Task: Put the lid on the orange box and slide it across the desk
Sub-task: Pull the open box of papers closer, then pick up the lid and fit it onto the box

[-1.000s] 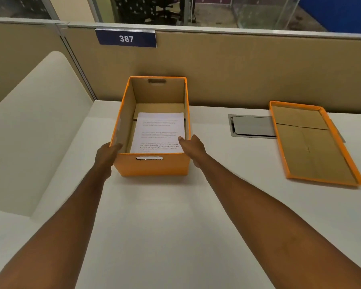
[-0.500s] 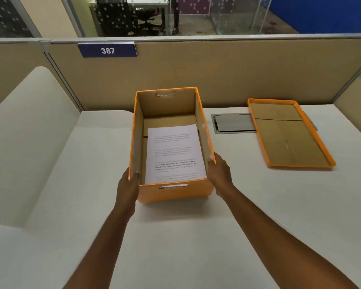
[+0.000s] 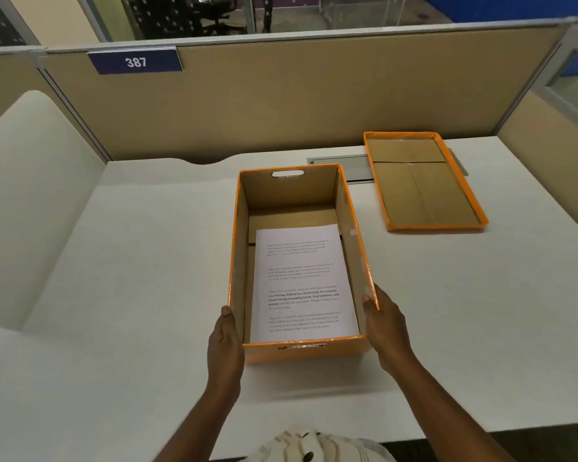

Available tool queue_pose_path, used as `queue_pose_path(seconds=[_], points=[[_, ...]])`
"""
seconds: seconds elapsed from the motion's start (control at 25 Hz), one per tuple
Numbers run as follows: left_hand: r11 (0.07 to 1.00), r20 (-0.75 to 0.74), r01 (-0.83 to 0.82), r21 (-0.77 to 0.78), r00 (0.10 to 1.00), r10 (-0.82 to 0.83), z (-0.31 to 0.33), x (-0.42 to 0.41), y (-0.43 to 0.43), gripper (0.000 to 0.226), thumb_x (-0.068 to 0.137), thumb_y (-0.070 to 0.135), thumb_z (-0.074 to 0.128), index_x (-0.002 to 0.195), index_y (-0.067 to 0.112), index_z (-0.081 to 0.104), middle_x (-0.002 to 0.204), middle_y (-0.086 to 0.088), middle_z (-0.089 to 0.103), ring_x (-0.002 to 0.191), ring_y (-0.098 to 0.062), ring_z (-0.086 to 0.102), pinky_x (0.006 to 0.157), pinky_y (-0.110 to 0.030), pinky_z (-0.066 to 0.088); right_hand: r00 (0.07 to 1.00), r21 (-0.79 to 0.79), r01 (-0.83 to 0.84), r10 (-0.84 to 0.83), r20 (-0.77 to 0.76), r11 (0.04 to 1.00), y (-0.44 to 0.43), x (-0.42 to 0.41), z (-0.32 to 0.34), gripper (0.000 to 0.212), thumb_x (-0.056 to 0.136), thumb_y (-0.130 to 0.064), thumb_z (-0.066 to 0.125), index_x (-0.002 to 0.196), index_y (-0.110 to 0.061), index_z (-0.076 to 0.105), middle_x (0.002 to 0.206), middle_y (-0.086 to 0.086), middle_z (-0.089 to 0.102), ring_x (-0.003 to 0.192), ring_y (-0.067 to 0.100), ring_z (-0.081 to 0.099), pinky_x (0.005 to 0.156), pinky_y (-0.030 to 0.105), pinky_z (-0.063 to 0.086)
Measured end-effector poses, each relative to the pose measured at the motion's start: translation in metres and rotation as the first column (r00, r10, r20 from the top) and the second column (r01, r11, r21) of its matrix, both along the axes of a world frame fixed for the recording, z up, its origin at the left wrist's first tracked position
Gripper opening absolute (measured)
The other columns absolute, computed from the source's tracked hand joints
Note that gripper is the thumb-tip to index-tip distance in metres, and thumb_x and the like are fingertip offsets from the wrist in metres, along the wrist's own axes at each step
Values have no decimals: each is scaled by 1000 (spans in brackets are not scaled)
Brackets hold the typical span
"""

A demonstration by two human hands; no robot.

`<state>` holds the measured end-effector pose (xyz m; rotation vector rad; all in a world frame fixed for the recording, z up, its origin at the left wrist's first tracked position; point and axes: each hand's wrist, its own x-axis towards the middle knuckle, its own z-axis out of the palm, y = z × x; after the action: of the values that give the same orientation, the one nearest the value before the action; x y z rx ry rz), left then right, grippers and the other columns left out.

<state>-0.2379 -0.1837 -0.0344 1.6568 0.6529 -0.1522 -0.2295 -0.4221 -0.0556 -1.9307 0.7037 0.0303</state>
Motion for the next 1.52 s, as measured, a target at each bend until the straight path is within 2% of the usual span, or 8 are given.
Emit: queue_pose_path(seconds=[0.16, 0.52, 0.64, 0.8, 0.92, 1.12, 1.28, 1.52], points=[[999, 23, -16, 48, 1000, 15, 3, -3, -12, 57, 98, 51, 28, 143, 19, 42, 150, -4, 43, 139, -23, 36, 105, -32, 31, 1000, 7, -16, 15, 10, 1000, -8, -9, -1, 37, 98, -32, 40, 133, -24, 47, 100, -10, 54, 83, 7, 52, 59, 19, 41], [992, 29, -81, 99, 996, 79, -1, -8, -23, 54, 98, 49, 29, 138, 18, 49, 142, -10, 52, 129, -31, 47, 98, -38, 38, 993, 6, -111, 111, 31, 994, -16, -5, 4, 34, 99, -27, 37, 131, -24, 47, 108, -4, 61, 86, 8, 56, 61, 16, 44], [935, 35, -95, 341, 995, 89, 7, -9, -25, 57, 97, 49, 34, 139, 12, 45, 145, -14, 47, 134, -33, 42, 107, -46, 34, 989, 54, -148, 147, 17, 988, -18, -5, 4, 42, 95, -41, 41, 132, -21, 46, 117, -1, 63, 96, 14, 62, 69, 20, 50], [777, 430, -226, 588, 901, -64, 46, -12, -52, 48, 95, 38, 45, 132, 7, 49, 145, -11, 46, 141, -19, 32, 111, -38, 32, 996, 94, -86, 87, -12, 992, -41, 5, 6, 72, 86, -63, 41, 142, -19, 35, 145, 5, 46, 129, 26, 47, 97, 36, 42], [801, 529, -97, 590, 796, -294, 69, 4, -104, 36, 94, 28, 47, 116, 4, 63, 128, -11, 61, 126, -21, 52, 104, -35, 41, 999, 45, -43, 42, 13, 998, -78, 26, 6, 71, 87, -61, 41, 142, -15, 36, 148, 7, 42, 133, 25, 41, 106, 40, 36], [793, 367, 367, 486, 738, -566, 87, 64, -218, 28, 98, 30, 42, 118, 23, 61, 117, 6, 65, 102, 7, 54, 87, -6, 40, 1000, -64, 16, -15, 17, 998, -153, 71, 1, 64, 91, -47, 47, 138, -4, 40, 145, 15, 43, 133, 30, 40, 108, 40, 33], [699, 104, 544, 464, 750, -653, 64, 134, -289, 45, 101, 31, 37, 137, 6, 46, 143, -11, 50, 132, -23, 45, 104, -31, 35, 999, -177, 49, -43, 33, 983, -208, 109, -4, 62, 91, -40, 52, 136, 1, 40, 144, 20, 41, 133, 33, 39, 108, 41, 34], [756, -192, 561, 338, 827, -528, 10, 224, -348, 43, 98, 32, 41, 120, -4, 48, 129, -20, 54, 117, -33, 52, 77, -31, 37, 995, -353, 99, -93, 35, 930, -289, 179, -19, 62, 91, -34, 53, 135, 6, 36, 143, 24, 38, 131, 38, 38, 105, 46, 37]])
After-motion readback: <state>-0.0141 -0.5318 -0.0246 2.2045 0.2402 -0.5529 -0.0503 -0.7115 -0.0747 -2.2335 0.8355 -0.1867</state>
